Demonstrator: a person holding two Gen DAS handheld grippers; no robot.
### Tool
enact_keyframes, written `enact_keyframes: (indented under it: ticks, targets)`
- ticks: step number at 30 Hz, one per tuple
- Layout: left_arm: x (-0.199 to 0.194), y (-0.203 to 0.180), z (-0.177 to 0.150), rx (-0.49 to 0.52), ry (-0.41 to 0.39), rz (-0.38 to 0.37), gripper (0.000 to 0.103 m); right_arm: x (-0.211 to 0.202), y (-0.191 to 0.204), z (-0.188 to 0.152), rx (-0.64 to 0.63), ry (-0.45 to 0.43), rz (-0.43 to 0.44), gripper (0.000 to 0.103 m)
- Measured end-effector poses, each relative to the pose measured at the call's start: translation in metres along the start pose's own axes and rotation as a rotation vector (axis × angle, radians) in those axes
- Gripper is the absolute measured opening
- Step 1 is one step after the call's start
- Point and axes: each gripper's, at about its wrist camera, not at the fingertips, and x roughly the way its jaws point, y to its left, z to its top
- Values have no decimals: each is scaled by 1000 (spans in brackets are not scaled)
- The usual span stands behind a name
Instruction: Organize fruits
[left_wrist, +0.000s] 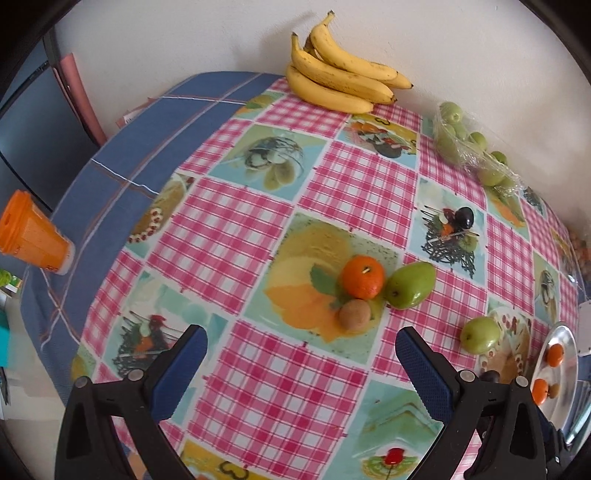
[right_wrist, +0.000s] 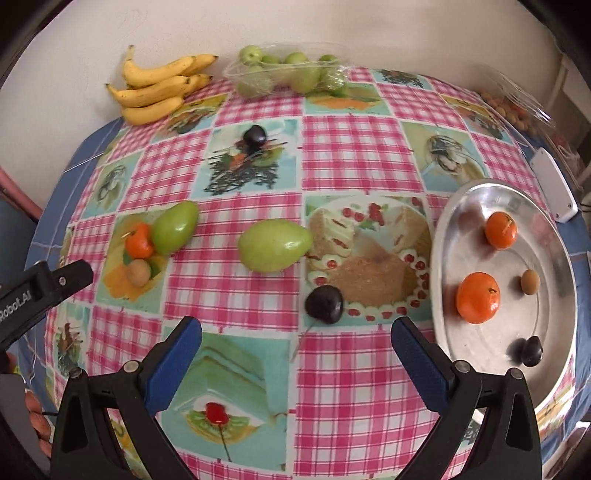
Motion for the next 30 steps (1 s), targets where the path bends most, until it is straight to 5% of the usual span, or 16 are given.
enact_keyframes:
  ticks: [9, 13, 24, 26, 30]
  targets:
    - [14, -16, 6, 48, -5, -21, 103, 4, -23, 9, 74, -3, 52, 102]
    - [18, -21, 9, 87, -10, -30, 103, 3, -30, 12, 100, 3, 80, 83]
    - [26, -23, 13, 84, 26, -115, 102, 11, -32, 12, 95, 28, 107, 69]
    - [31, -19, 14, 60, 43, -136, 101, 15, -32, 12, 90, 41, 107, 58]
    - [42, -15, 14, 21, 80, -172, 92, 24, -30, 10, 73, 64, 78, 56]
